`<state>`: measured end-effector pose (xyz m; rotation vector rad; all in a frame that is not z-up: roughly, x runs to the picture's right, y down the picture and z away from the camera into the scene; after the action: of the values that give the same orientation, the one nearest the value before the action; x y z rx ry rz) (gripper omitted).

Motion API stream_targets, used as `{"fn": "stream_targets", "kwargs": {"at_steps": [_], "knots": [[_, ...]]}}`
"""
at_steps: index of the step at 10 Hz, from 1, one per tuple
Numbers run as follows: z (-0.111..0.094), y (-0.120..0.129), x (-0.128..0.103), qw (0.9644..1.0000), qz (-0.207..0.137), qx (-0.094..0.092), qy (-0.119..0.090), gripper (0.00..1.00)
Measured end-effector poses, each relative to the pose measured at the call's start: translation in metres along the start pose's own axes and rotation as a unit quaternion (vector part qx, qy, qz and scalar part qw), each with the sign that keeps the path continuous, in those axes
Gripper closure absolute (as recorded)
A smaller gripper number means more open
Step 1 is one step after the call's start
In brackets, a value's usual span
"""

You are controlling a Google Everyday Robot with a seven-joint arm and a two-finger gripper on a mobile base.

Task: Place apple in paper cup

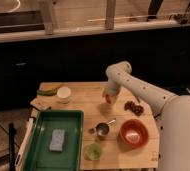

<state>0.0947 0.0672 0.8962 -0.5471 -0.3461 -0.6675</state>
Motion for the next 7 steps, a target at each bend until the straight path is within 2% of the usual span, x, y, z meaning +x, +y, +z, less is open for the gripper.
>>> {"fn": "stream_targets", "kwargs": {"at_steps": [2, 4, 6, 7], "knots": [[-0.005, -0.017, -0.016, 0.9999, -0.015, 0.000, 0.004, 0.74], [-0.011, -0.023, -0.024, 0.9996, -0.025, -0.004, 0.008, 0.75], [-0.013, -0.029, -0.031, 0.9993, -0.034, -0.006, 0.012, 0.80], [-0.013, -0.041, -0.043, 0.9989, -0.044, -0.006, 0.014, 0.80]]}}
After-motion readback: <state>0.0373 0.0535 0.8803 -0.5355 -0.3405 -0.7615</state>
